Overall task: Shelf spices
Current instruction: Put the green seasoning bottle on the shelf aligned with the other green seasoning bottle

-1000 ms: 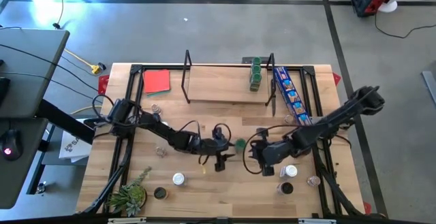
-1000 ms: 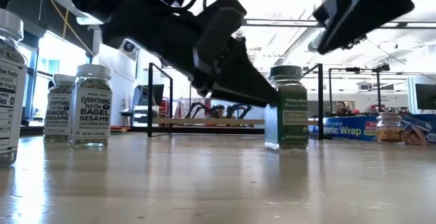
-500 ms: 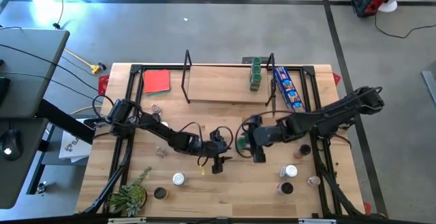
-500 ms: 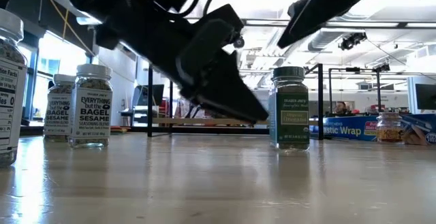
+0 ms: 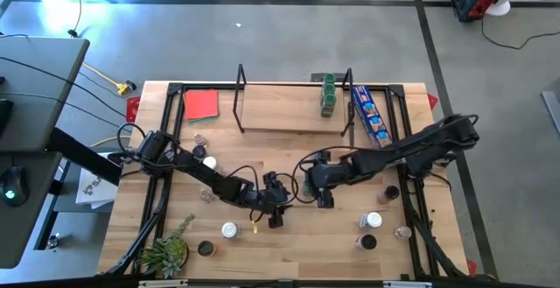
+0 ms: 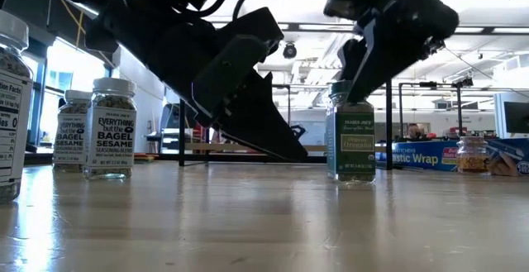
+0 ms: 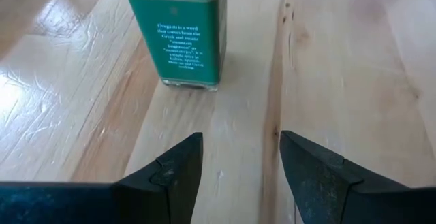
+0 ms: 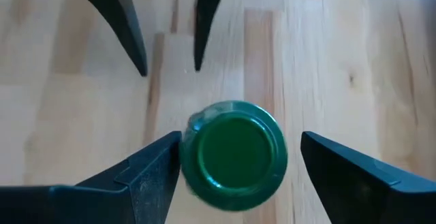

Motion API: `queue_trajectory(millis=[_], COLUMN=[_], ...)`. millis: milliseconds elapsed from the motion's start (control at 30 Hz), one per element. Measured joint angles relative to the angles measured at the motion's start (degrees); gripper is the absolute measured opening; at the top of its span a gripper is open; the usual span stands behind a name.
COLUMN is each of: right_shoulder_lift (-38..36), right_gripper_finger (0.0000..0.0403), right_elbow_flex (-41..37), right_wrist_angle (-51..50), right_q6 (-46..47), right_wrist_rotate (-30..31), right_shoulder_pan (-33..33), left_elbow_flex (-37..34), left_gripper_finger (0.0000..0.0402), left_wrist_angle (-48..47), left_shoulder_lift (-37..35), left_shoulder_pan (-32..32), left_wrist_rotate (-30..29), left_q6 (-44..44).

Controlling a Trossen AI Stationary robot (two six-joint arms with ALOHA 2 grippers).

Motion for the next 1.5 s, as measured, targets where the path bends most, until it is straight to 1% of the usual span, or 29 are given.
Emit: queue_trajectory(millis=[133,233,333,433,600,700,800,900,1033,1133,1200,1400,1500], right_shoulder_lift=[0.88,0.69,-0.01,-1.36,-7.33,-11.78,-15.67,-16.62,-15.35,-13.99,-13.4,-11.49,-10.28], right_gripper_finger=[0.0292,0.0275,0.0241,0.019,0.0186,0.0186,0.0186,0.0186,0.0186,0.0186,0.0186,0.0186,0.0186], right_elbow_flex=[0.0,0.0,0.0,0.95,4.29,5.71,5.77,5.75,5.68,5.64,5.64,5.64,5.64], right_wrist_angle=[0.11,1.15,1.9,0.08,-8.19,-13.63,-14.97,-15.2,-15.17,-16.09,-15.98,-15.83,-16.04], right_q6=[1.08,3.9,5.88,6.36,2.96,-0.98,-7.2,-12.41,-19.57,-21.18,-21.85,-25.82,-26.36], right_wrist_rotate=[0.15,0.18,0.4,1.45,5.1,8.37,9.9,6.36,1.94,-1.37,-2.58,-3.1,-5.19], right_shoulder_pan=[0.0,0.0,0.0,-0.02,-1.67,-5.21,-10.53,-17.06,-24.47,-28.87,-31.11,-35.01,-36.48], left_elbow_flex=[0.0,0.0,0.0,0.0,0.0,0.0,0.0,0.0,0.0,0.0,0.0,0.0,0.0], left_gripper_finger=[0.019,0.019,0.019,0.019,0.019,0.019,0.019,0.019,0.019,0.019,0.019,0.019,0.019], left_wrist_angle=[-0.02,0.02,0.02,0.06,0.0,0.0,0.04,0.23,0.43,0.1,-0.11,-0.29,-0.27], left_shoulder_lift=[0.0,0.0,0.0,0.0,0.0,0.0,0.0,0.0,0.0,0.0,0.0,0.0,0.0], left_shoulder_pan=[0.0,0.0,0.0,0.0,0.0,0.0,0.0,0.13,0.11,0.08,-0.05,-0.07,-0.07], left_wrist_rotate=[-0.03,-0.06,-0.09,-0.15,-0.13,-0.11,-0.11,-0.11,-0.05,0.02,0.01,0.01,0.0], left_q6=[0.0,0.02,0.02,0.02,0.07,0.09,0.08,0.07,0.09,0.07,0.09,-0.02,-0.31])
